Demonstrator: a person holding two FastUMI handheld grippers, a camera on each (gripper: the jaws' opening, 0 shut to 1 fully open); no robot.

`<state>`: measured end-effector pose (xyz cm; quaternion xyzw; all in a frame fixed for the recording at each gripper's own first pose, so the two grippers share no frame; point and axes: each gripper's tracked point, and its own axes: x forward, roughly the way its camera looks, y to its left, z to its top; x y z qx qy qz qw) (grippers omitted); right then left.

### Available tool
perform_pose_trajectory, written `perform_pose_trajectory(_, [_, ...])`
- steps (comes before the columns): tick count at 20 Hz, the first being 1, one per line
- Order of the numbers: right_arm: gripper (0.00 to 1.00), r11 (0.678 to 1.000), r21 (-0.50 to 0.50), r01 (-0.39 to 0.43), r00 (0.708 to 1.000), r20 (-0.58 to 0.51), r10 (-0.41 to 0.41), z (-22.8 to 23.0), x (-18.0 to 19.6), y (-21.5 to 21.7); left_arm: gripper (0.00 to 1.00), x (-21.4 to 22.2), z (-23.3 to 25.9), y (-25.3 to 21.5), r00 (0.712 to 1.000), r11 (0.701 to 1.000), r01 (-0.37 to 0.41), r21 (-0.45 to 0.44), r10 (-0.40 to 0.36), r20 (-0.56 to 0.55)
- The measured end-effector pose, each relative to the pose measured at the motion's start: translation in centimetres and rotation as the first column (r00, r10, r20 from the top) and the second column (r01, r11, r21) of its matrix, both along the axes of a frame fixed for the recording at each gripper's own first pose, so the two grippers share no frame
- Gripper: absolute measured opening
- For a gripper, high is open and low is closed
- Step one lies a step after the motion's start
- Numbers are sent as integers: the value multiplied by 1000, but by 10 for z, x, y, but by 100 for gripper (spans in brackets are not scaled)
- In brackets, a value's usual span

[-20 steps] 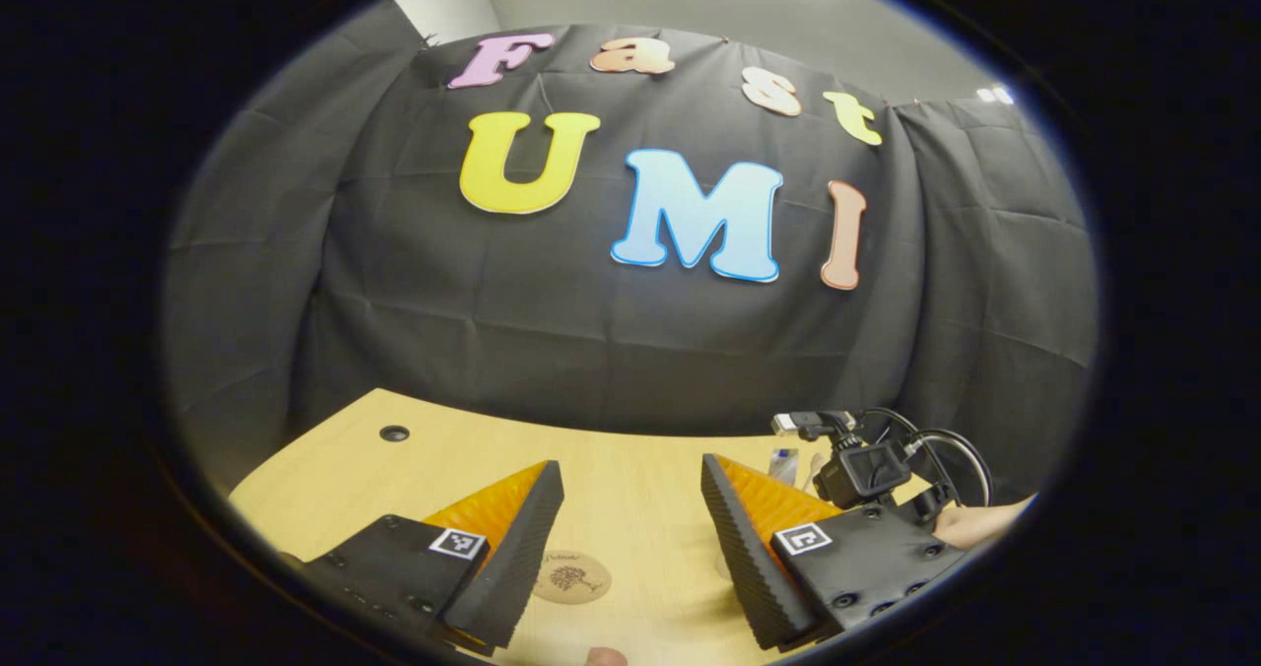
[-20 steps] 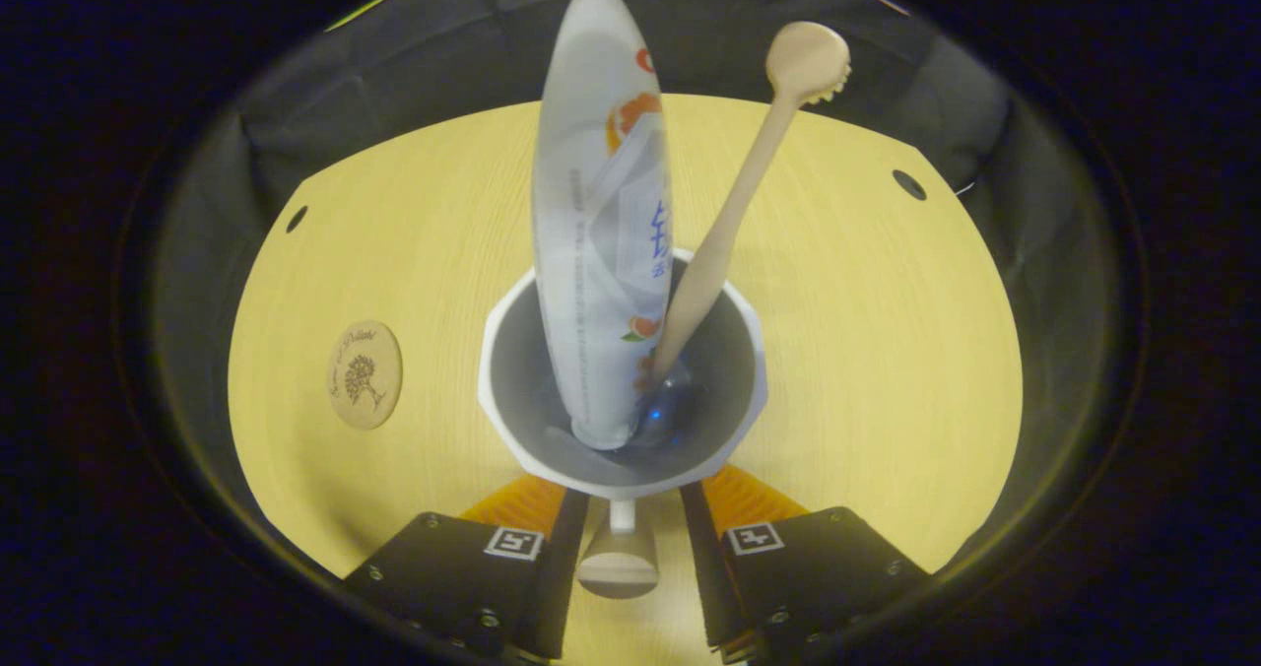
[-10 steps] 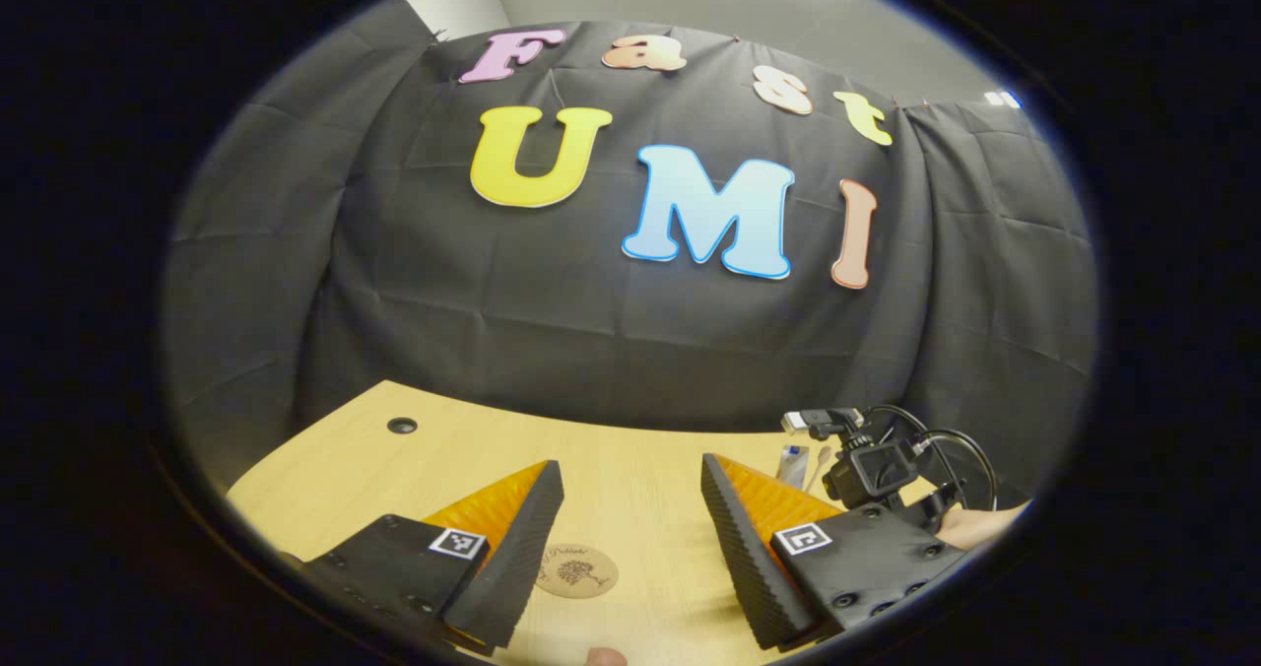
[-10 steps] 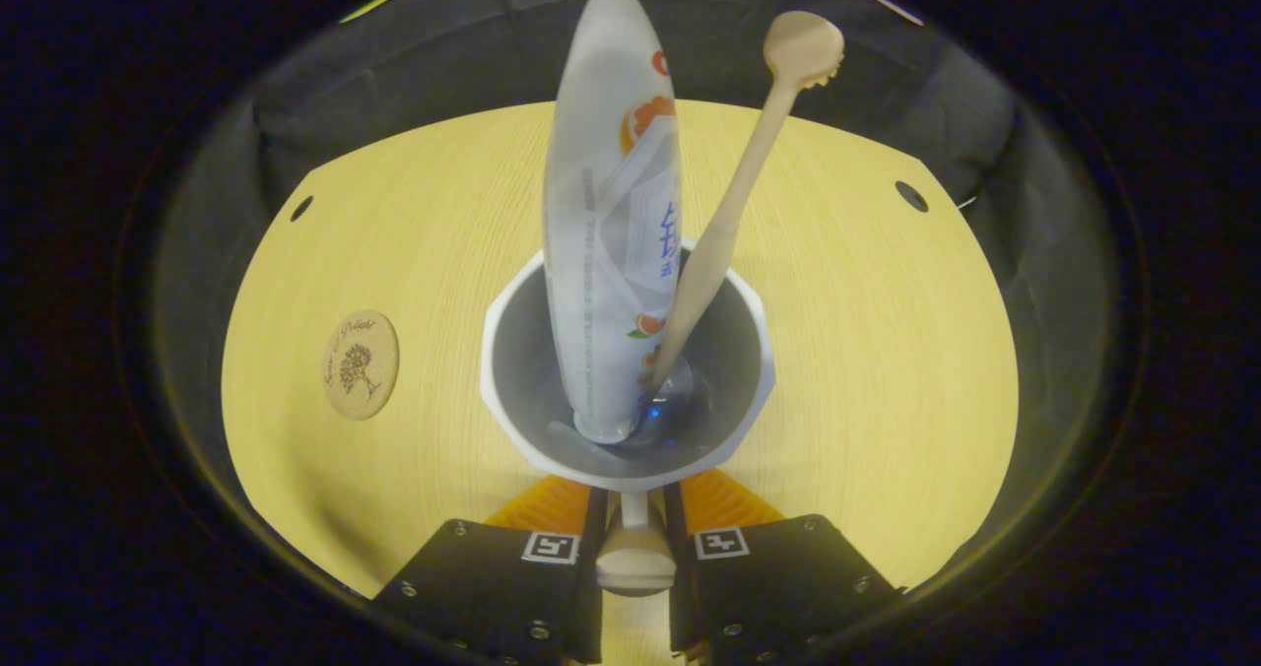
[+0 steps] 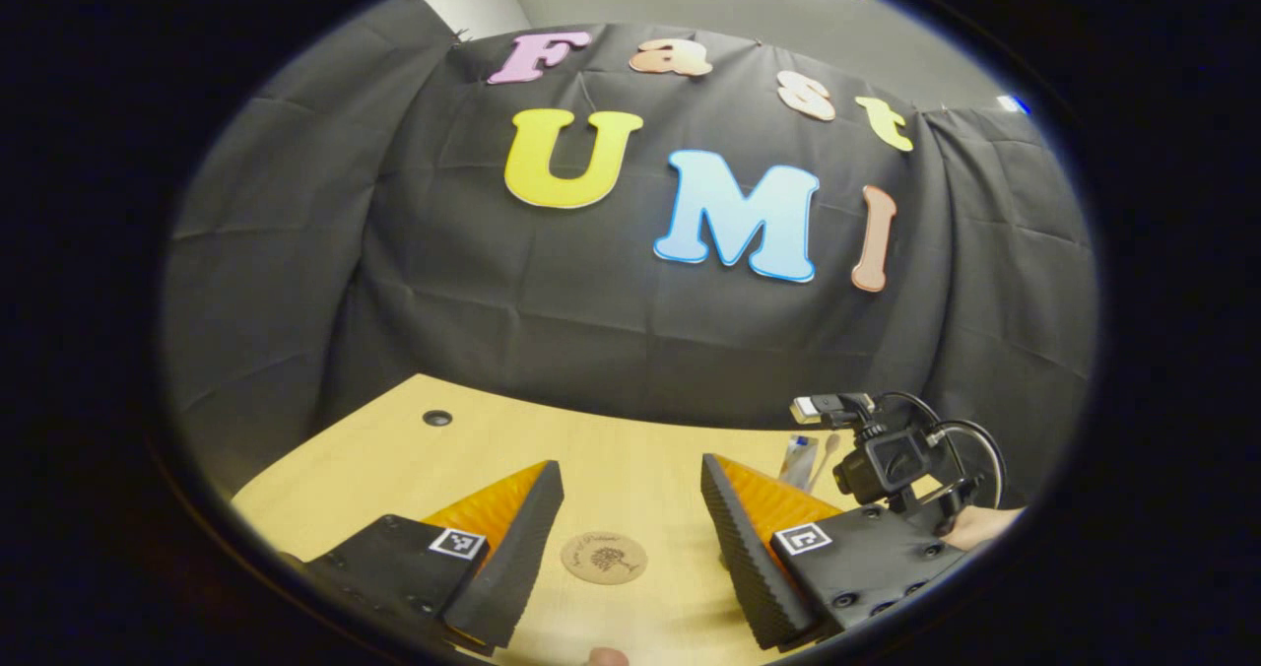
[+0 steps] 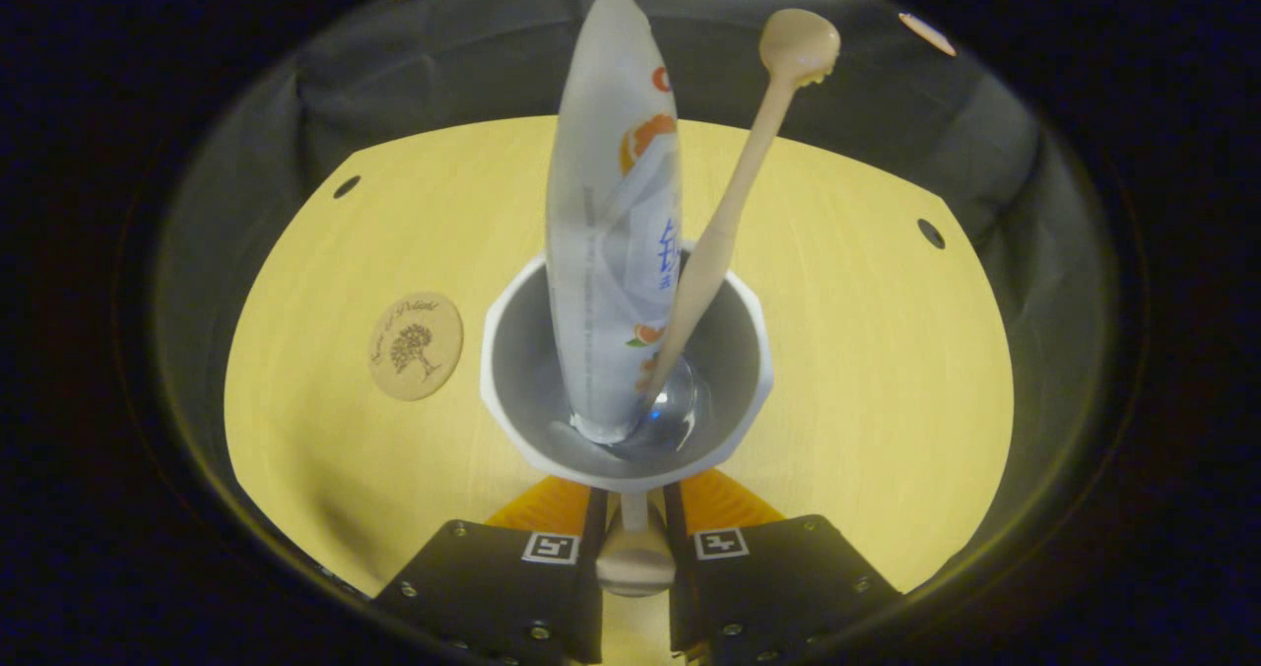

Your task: Put the toothbrush and toothpaste on the desktop into the cup, then pick up the cup and place it on the coaster on the desktop.

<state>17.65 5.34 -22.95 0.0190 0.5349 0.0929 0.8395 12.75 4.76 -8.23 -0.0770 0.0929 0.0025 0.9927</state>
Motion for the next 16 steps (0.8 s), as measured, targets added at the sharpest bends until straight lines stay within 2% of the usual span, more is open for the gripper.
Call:
perform_pose_trajectory(14, [28, 993, 27, -111, 994, 26, 110, 19, 15, -1, 91, -34, 13, 65, 997, 997, -73, 15, 73, 1])
perform_pose_trajectory(16, [24, 991, 26, -131, 991, 32, 130, 20, 17, -1, 91, -35, 13, 73, 997, 997, -82, 14, 82, -2])
